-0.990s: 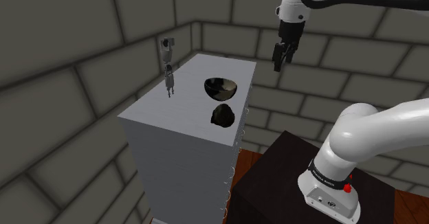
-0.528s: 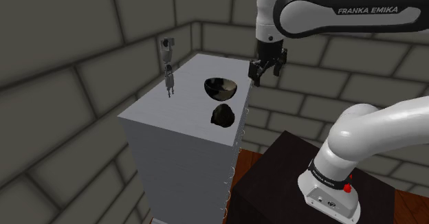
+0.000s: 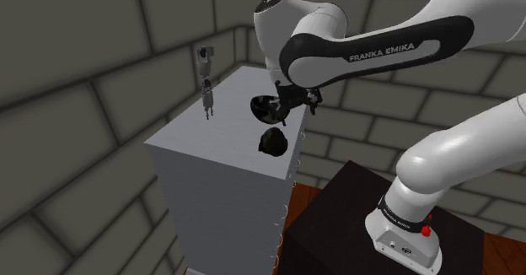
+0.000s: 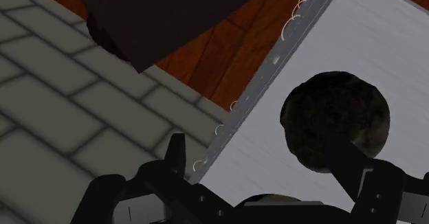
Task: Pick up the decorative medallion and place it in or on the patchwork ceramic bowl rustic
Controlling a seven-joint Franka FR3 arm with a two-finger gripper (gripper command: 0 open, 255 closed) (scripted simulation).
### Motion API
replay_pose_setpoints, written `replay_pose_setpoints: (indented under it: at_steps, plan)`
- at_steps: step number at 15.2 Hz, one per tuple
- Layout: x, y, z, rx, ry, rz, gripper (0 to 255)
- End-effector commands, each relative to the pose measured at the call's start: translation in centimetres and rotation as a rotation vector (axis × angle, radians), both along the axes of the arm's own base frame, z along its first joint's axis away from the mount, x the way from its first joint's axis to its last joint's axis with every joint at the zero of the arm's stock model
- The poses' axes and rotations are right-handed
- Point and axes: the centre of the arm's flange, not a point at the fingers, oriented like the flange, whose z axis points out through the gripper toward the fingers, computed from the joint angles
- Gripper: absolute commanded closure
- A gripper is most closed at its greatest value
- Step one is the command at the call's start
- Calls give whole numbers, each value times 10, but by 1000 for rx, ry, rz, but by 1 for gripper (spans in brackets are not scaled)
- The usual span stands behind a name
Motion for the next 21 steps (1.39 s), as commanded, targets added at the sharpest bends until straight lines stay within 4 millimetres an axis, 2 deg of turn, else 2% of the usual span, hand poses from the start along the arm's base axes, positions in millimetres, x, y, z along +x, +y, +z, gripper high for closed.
replay_pose_setpoints:
  at_steps: [1,6,10,11,18,21]
  plan:
    - [18,22,-16,-42,-21,-92,0]
    - [73,59,-65,-151,-62,-300,0]
    - [122,76,-104,-239,-94,-466,0]
    - [127,77,-108,-246,-97,-481,0]
    - [118,55,-140,-246,-97,-481,0]
    - [118,55,-140,-246,-97,-481,0]
